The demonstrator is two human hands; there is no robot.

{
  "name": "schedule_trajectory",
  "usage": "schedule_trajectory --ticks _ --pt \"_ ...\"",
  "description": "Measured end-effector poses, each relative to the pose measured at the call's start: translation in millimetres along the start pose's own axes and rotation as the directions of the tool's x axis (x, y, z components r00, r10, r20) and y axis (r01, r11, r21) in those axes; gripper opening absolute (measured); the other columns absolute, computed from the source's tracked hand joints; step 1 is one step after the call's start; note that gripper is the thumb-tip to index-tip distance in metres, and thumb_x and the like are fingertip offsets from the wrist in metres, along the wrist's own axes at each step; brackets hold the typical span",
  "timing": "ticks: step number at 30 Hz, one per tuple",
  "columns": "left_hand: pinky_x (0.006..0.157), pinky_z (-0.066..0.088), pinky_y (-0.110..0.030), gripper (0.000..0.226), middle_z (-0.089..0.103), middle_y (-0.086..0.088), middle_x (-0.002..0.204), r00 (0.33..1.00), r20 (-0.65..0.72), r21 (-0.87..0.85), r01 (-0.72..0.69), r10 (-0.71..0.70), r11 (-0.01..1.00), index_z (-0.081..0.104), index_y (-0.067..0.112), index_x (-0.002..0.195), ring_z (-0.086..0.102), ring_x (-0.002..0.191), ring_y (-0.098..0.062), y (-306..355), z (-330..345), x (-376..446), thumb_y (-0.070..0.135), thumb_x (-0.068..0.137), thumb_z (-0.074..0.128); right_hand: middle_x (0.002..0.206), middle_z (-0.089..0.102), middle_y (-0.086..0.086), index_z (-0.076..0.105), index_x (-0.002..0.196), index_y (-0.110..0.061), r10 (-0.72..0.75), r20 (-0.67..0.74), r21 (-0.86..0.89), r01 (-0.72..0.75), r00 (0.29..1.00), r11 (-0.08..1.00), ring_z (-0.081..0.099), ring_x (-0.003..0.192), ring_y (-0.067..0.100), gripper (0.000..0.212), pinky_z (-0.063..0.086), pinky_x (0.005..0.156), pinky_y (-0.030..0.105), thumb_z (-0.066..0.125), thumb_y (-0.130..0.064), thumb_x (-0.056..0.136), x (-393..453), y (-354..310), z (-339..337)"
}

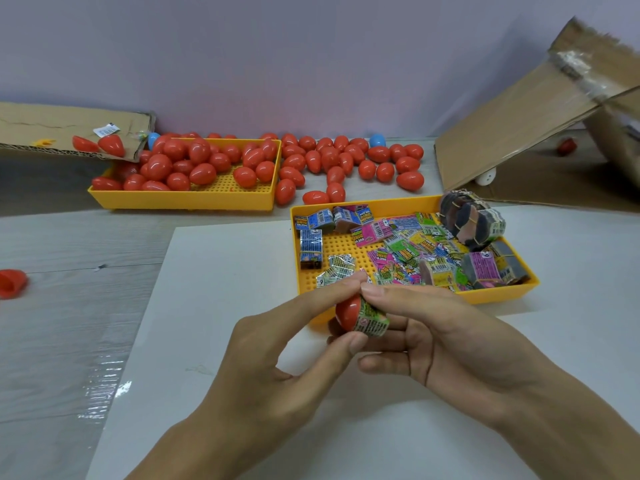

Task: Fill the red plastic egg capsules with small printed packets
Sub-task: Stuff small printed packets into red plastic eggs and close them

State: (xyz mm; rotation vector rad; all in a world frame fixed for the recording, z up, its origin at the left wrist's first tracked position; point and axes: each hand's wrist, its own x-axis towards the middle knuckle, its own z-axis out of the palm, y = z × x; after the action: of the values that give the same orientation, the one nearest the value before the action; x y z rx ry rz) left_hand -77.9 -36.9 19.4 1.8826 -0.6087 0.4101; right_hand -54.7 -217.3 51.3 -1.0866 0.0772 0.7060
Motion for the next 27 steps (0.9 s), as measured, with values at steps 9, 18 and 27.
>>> schedule_trajectory --ticks 9,18,27 --pt "0.056 0.059 -0.036 0.035 0.071 -0.012 0.087 0.89 0.016 -0.492 0.405 -0.457 0.771 0.076 0.02 0.097 0.07 0.075 -0.023 11.7 0.0 5.7 0.048 0.084 0.06 0.119 0.069 -0.014 0.047 0.137 -0.032 -0.792 0.146 -0.761 0.579 0.594 0.294 0.065 0.112 0.01 0.073 0.054 0.088 0.025 0.08 -0.013 0.075 -6.1 18.0 5.1" --pt "0.074 0.057 -0.022 0.03 0.076 -0.007 0.093 0.902 -0.084 -0.517 0.324 -0.424 0.792 0.075 0.023 0.095 0.073 0.087 -0.016 5.5 -1.4 6.8 0.026 0.066 0.08 0.129 0.062 -0.008 0.055 0.131 -0.031 -0.731 0.093 -0.63 0.608 0.676 0.483 0.061 0.117 0.015 0.057 0.055 0.084 0.025 0.075 -0.029 0.078 -4.6 18.0 6.2" --pt "0.089 0.055 -0.028 0.042 0.069 -0.006 0.118 0.971 -0.027 -0.448 0.202 -0.239 0.871 0.065 0.023 0.117 0.065 0.114 -0.029 6.7 -3.3 6.1 0.012 0.077 0.074 0.073 0.074 0.007 0.075 0.091 -0.02 -0.578 -0.013 -0.505 0.494 0.816 0.708 0.071 0.062 0.02 0.017 0.054 0.049 0.025 0.074 -0.03 0.078 -3.7 9.0 8.0"
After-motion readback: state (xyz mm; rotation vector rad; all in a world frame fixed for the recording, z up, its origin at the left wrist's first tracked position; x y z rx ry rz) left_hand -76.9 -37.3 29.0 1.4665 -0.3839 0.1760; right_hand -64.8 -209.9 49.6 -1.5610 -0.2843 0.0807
